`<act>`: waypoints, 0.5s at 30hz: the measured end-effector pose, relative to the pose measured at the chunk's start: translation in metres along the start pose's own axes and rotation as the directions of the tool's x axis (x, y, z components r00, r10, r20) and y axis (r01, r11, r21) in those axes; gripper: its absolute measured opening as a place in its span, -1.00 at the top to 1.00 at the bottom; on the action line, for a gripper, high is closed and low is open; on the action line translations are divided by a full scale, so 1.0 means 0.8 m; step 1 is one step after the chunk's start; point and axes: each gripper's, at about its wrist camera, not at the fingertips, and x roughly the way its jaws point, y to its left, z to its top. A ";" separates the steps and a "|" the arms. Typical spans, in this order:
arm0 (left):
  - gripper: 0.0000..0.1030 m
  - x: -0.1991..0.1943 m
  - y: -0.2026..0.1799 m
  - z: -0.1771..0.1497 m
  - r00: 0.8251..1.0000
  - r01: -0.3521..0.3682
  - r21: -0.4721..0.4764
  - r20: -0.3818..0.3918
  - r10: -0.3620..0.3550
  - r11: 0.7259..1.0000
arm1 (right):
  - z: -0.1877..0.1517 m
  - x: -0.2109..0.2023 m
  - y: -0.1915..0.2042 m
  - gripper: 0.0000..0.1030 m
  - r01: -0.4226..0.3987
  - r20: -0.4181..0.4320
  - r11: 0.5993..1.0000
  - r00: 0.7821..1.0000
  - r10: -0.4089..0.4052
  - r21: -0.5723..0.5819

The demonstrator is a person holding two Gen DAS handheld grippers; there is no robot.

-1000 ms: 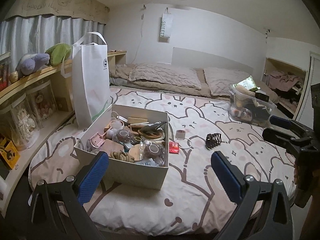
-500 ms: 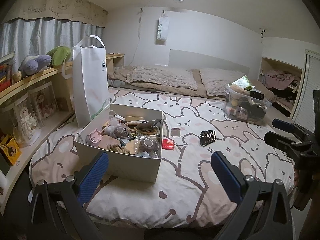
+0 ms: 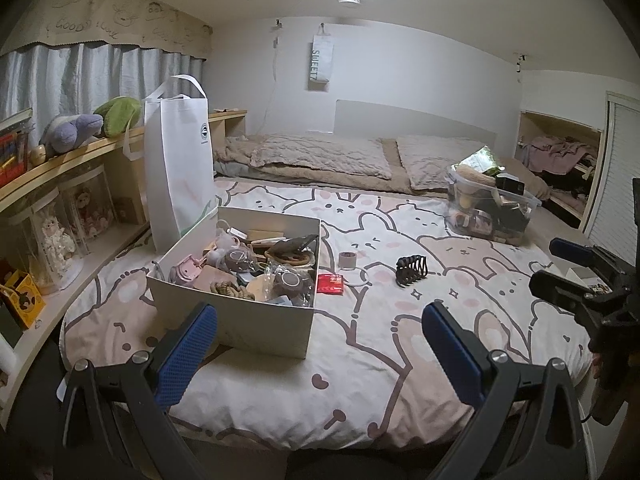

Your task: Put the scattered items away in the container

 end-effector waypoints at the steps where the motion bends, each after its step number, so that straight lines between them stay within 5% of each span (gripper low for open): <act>1: -0.99 0.000 -0.001 0.000 1.000 0.000 0.001 -0.001 0.000 1.000 | -0.001 0.000 0.000 -1.00 0.002 -0.001 1.000 1.000 -0.002 0.000; 15: -0.99 -0.001 -0.008 0.000 1.000 -0.005 0.015 0.002 0.005 1.000 | -0.006 0.001 -0.001 -1.00 0.003 -0.010 1.000 1.000 -0.003 0.007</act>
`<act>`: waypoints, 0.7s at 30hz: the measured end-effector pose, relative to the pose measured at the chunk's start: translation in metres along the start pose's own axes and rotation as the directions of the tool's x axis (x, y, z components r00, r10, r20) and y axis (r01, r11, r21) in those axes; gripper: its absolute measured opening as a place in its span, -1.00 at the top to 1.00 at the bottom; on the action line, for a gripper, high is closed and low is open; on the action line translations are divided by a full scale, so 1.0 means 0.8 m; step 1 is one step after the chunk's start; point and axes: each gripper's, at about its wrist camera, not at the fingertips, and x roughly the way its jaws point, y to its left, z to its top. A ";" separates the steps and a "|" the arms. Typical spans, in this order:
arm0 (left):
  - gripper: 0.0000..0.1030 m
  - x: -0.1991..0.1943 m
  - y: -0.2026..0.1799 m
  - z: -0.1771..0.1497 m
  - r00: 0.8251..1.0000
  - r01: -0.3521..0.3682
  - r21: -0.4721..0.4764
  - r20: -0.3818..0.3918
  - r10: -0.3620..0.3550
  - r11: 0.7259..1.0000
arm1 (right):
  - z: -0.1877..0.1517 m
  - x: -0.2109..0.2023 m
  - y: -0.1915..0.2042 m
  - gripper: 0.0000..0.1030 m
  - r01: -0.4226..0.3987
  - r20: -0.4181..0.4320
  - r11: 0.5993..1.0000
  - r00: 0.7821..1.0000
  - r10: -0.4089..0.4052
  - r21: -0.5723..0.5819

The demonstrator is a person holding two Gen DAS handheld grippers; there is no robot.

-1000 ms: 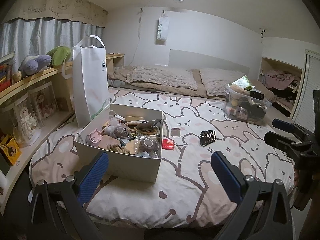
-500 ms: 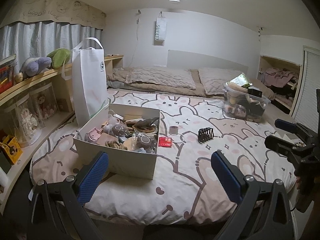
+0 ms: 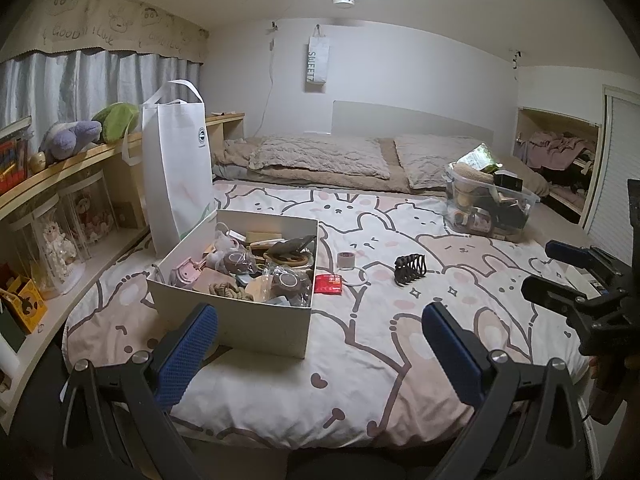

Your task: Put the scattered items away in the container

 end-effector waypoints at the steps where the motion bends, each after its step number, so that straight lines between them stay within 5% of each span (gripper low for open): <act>1: -0.99 0.000 0.000 0.000 1.000 -0.002 0.002 0.000 0.002 1.000 | 0.000 0.000 0.000 -1.00 0.000 0.000 1.000 1.000 0.000 -0.001; 21: -0.99 -0.002 0.004 -0.002 0.999 -0.036 0.010 0.010 0.036 0.999 | 0.002 0.001 0.003 -1.00 0.002 -0.004 1.000 1.000 -0.002 -0.002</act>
